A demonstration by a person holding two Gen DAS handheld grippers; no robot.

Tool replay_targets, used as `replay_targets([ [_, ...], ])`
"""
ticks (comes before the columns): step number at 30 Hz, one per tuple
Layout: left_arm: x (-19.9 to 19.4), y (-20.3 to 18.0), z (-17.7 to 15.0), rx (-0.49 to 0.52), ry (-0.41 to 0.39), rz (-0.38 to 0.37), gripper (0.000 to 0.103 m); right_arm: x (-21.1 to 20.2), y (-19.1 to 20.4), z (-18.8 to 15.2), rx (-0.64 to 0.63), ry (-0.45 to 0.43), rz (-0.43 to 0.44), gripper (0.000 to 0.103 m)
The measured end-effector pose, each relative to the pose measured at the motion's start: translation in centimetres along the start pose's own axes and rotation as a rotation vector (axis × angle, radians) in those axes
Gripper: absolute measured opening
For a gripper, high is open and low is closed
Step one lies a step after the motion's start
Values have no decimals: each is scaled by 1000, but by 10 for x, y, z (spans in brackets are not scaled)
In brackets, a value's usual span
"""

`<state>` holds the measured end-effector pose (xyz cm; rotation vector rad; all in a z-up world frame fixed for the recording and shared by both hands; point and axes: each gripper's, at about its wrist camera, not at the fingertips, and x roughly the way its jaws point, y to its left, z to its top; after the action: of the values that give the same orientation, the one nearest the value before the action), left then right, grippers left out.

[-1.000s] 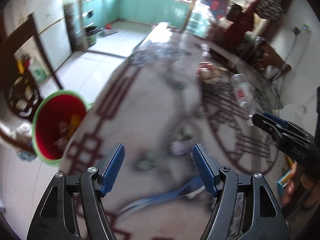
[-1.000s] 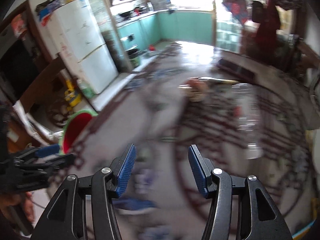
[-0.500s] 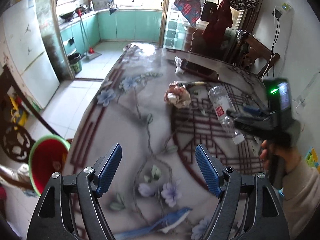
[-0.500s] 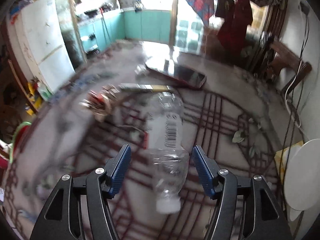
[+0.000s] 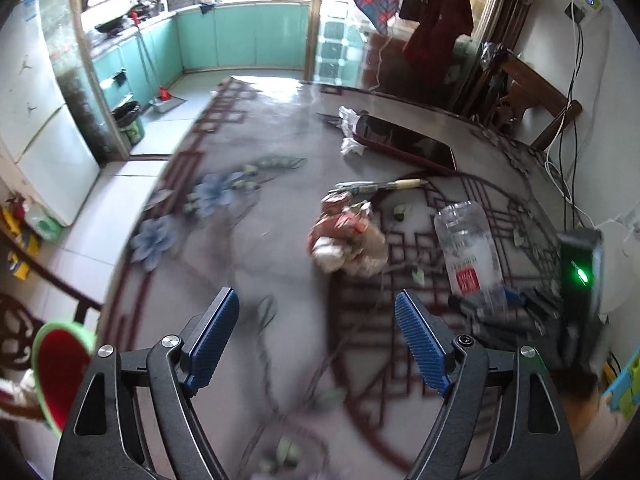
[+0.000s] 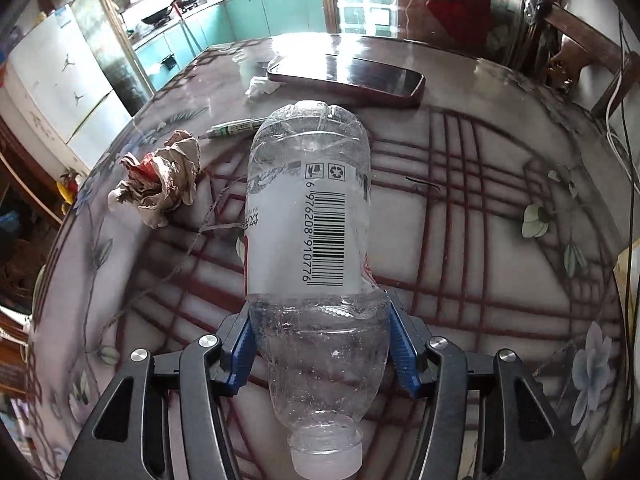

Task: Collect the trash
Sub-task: 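Grasp the clear water bottle with the right tool while the left tool grasps the crumpled red-white paper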

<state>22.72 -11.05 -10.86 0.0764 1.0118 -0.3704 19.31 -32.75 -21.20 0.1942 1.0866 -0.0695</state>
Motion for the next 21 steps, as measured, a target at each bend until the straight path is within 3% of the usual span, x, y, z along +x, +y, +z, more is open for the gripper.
replay_targets([
  [7,67,-19,27,33,55,0,79,-9,6,4,-27,-33,4,59],
  [8,74,-19,28,31,67,2,77,-14,7,5,-31,-51,-4,60],
  [9,85,-19,29,30,88,4,63,-17,6,6,-31,-62,-7,61],
  [11,96,-19,29,31,112,5,61,-22,6,7,-29,-78,-4,61],
  [12,94,-19,29,29,104,1,56,-25,6,8,-32,-88,0,61],
  [13,89,-18,28,30,84,-6,44,-27,8,8,-38,-93,0,62],
  [15,79,-16,27,29,69,-8,38,-26,12,12,-71,-103,-14,64],
  [19,59,-5,21,5,61,-16,34,-13,18,13,-82,-62,-16,64],
  [21,48,0,13,13,57,-11,34,-10,12,10,-12,-53,22,57],
])
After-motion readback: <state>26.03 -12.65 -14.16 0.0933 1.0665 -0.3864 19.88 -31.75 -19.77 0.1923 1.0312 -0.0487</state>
